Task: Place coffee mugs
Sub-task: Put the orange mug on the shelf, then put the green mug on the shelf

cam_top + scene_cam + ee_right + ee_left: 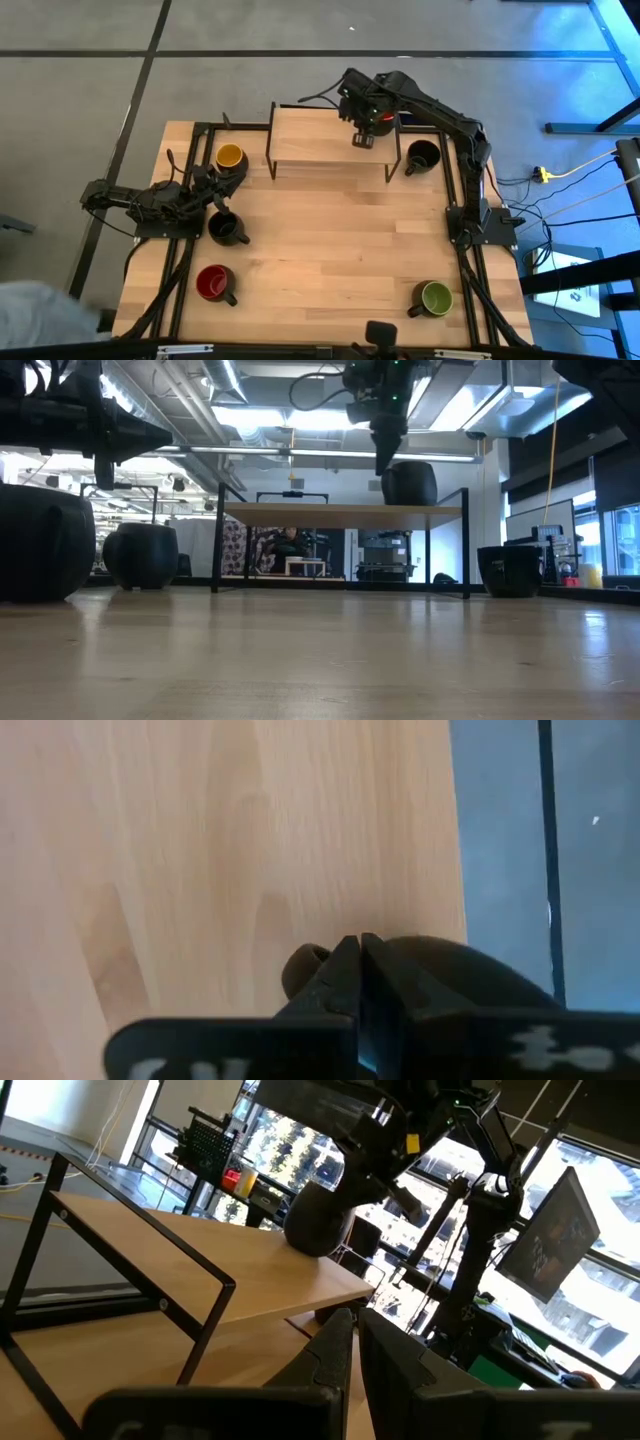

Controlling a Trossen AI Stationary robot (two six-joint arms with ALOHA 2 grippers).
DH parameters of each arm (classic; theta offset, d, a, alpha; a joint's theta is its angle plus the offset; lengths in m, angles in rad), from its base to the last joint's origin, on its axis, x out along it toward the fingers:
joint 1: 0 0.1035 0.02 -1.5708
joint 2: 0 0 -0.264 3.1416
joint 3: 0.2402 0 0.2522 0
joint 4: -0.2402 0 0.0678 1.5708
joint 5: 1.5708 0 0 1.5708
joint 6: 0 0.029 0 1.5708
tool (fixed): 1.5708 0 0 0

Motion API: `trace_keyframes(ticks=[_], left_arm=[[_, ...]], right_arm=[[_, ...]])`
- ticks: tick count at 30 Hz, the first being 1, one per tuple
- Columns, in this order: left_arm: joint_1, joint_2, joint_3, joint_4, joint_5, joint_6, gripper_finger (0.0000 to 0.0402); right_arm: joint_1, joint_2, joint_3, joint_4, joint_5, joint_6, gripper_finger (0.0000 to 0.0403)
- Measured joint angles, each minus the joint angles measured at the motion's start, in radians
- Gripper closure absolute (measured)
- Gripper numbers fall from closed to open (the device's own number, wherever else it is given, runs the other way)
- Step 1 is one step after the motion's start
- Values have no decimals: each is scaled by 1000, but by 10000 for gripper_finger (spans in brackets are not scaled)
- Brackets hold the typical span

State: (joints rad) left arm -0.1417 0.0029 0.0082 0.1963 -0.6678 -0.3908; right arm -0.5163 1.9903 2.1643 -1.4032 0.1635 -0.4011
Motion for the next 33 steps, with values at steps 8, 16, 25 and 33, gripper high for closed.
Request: trace_keyframes(ticks=[8,16,25,33], left_arm=[[0,0,0,0,0,0,383],[0,0,0,0,0,0,383],[0,0,0,0,0,6,383],[0,0,0,6,-13,18,383]], right_arm=[[1,0,0,-82,0,1,402],[0,-4,0,-118,3,31,402],[63,-67,89,-109,-37,114,402],[232,-245,0,-61,-112,252,402]])
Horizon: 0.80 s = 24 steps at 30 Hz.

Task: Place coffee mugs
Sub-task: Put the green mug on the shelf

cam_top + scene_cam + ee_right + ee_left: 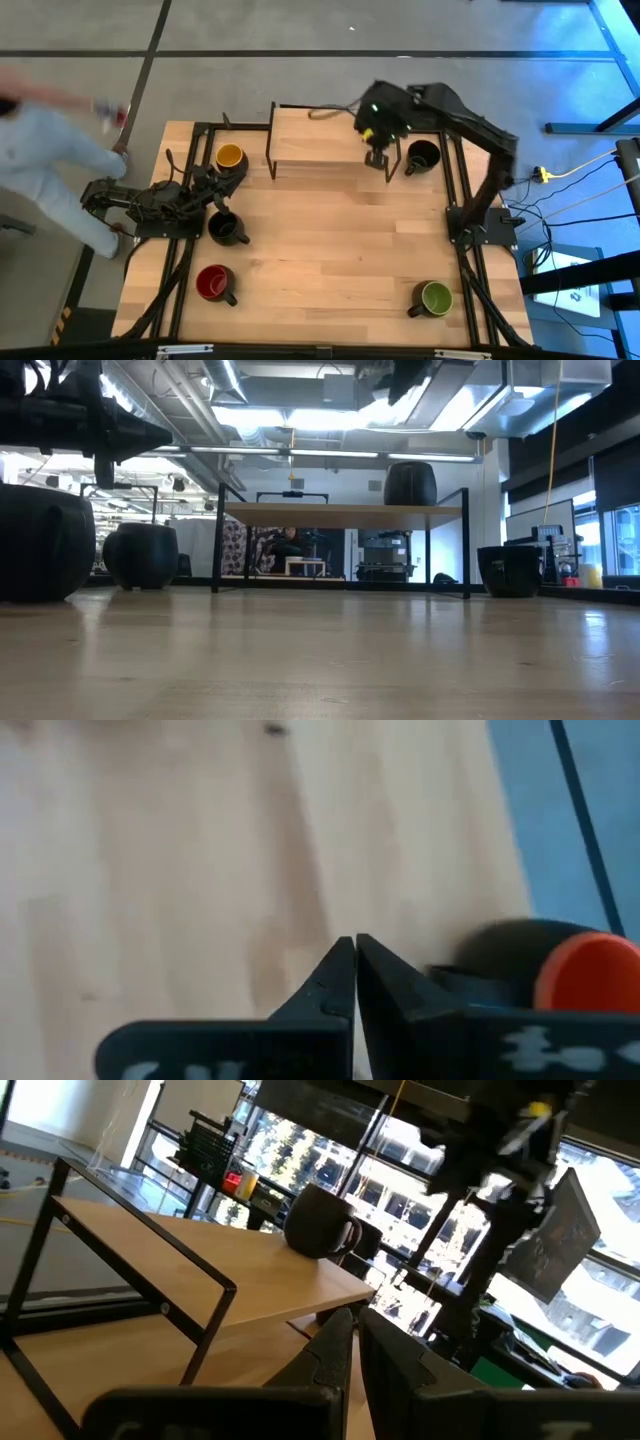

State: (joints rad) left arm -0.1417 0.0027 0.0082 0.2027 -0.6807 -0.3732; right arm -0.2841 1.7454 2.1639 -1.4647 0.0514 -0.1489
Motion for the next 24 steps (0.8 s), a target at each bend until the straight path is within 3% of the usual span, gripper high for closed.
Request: trace_keyframes(ticks=[5,13,17,24], left_arm=[[0,1,16,-4,17,31,371],[0,115,154,1,161,69,286],[-1,257,244,1,278,81,269],[-18,589,435,-77,375,68,270]], right_arm=[[145,-151,-227,153,0,87,402],[359,-421,-659,318,44,380,402],[479,-503,-778,331,44,551,402],[747,-534,-915,365,41,773,402]])
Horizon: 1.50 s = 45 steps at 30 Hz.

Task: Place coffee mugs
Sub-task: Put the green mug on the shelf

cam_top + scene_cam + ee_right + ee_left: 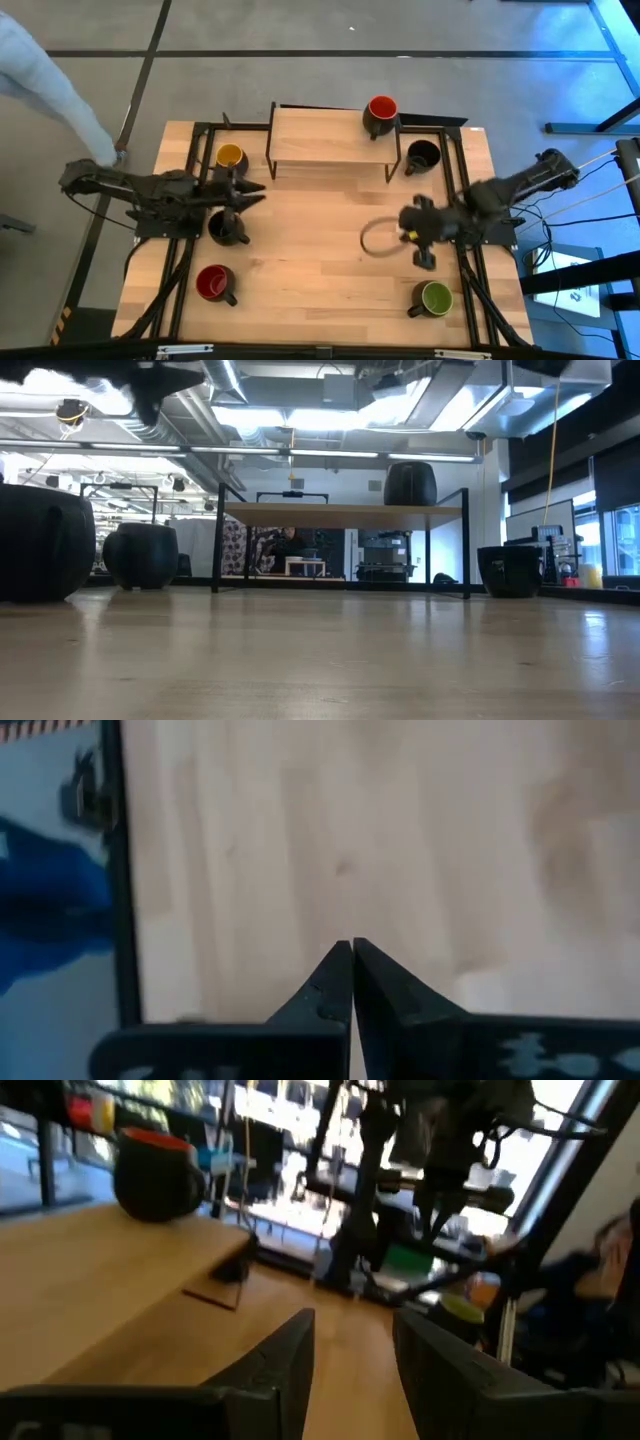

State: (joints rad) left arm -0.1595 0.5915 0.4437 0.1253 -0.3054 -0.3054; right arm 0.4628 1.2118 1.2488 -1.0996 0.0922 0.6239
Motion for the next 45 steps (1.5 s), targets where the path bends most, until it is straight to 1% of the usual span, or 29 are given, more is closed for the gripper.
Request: trace_keyframes(ticks=[2,6,8,11,18,22,26,29,33,37,40,45], left_arm=[[-15,87,59,-26,1,0,270],[-39,233,173,-27,2,0,270],[-51,289,216,-29,1,0,270],[-66,359,271,-30,1,-8,270],[-113,464,337,-32,1,-99,270],[-144,498,340,-39,-16,-158,270],[-170,525,340,-37,-34,-189,270],[-185,543,340,-37,-35,-191,270],[-199,564,340,-36,-35,-192,270],[-204,569,340,-38,-35,-191,270],[-204,568,340,-39,-35,-190,270],[-204,568,340,-38,-35,-190,270]], right_arm=[[70,0,-29,0,-10,91,402],[185,2,-72,-1,-7,358,401],[235,2,-84,0,0,488,392],[306,2,-107,0,0,672,360],[459,1,-193,-8,-79,1051,252],[524,2,-248,7,-108,1187,211],[552,1,-311,86,-111,1254,197],[553,5,-358,171,-115,1260,200],[552,28,-402,168,-158,1264,214],[552,49,-420,168,-147,1263,239],[551,56,-420,174,-144,1257,275],[552,61,-420,177,-119,1230,368]])
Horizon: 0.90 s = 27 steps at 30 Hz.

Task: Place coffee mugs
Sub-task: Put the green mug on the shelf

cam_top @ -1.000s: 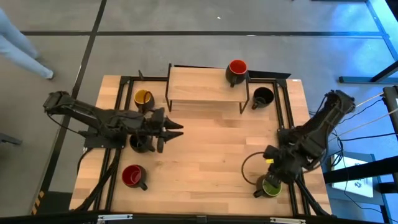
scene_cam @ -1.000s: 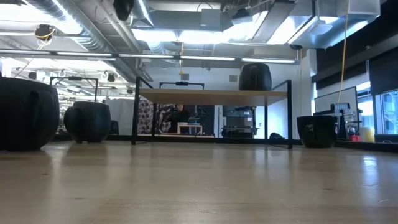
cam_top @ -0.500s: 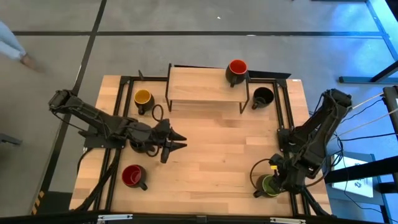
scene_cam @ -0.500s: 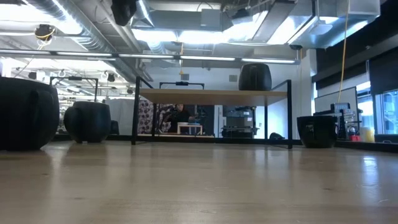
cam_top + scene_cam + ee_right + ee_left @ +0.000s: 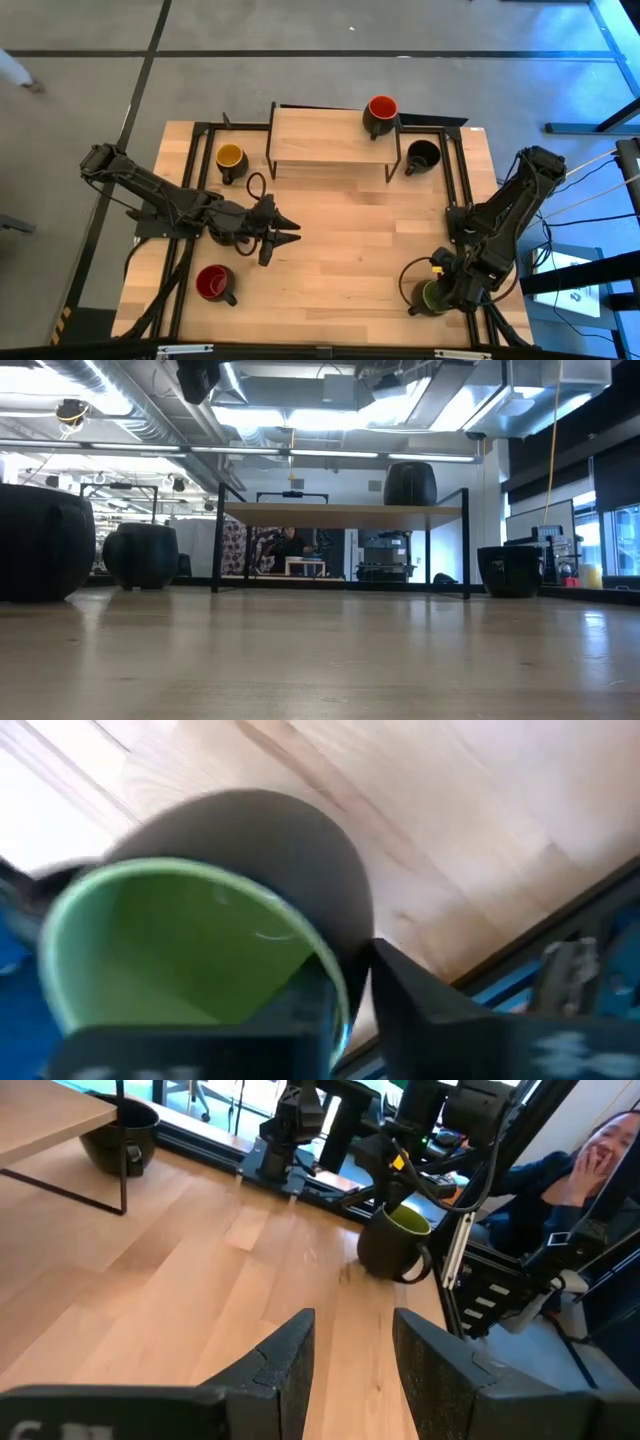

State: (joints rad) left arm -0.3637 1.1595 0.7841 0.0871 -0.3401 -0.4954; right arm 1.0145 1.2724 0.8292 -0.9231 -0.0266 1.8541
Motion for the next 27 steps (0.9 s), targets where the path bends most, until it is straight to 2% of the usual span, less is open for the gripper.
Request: trace_keyframes(ticks=[2,6,11,15,18,23,27], left_arm=[[0,0,0,0,0,0,270],[0,-6,0,-1,1,11,270],[9,-50,0,-1,33,59,270],[35,-111,0,-60,84,96,270],[59,-164,0,-167,114,97,270],[90,-240,0,-352,125,97,270],[121,-275,0,-452,125,111,270]], right_arm=[[0,2,-2,-4,13,-27,392],[-11,1,8,4,39,-92,388],[-93,1,76,-10,115,-281,395],[-212,3,127,-39,169,-555,399],[-331,5,166,-13,199,-760,398],[-536,58,243,-29,215,-1115,400],[-677,145,324,-27,185,-1375,401]])
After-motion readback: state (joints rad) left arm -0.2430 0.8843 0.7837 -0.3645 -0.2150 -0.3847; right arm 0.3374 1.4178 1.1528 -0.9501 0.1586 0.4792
